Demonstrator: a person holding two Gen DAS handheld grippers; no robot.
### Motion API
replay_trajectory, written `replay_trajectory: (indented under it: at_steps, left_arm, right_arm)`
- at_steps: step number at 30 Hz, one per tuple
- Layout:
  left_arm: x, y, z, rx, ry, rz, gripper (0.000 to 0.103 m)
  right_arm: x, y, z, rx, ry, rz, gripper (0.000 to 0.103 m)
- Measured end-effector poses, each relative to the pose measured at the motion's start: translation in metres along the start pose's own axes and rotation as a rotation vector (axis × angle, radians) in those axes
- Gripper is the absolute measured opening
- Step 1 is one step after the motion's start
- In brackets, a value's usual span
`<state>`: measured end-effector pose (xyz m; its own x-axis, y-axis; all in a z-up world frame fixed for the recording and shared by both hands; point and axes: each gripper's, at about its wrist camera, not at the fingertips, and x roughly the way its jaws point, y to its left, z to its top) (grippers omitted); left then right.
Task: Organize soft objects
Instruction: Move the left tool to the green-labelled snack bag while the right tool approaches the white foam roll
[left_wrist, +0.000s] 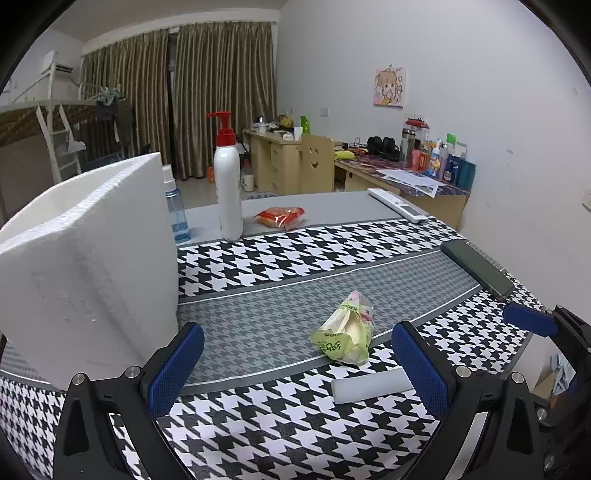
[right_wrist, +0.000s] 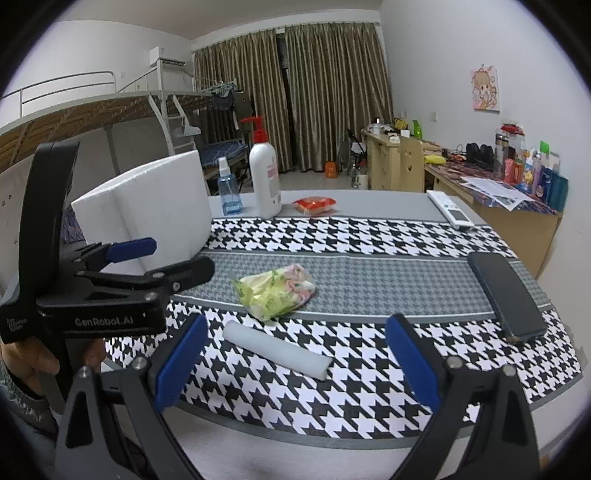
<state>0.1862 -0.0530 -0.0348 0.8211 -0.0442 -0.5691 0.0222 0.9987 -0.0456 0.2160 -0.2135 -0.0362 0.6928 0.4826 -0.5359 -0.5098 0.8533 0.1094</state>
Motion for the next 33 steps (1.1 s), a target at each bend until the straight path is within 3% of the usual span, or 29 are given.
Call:
replay_trajectory:
  at_steps: [33]
  left_arm:
    - [0.044,-0.007,0.004,0.043,0.099,-0.025,0.102]
  right_arm:
    - [0.028,-0.019,-0.013,0.014,0.086,0.030,0.099]
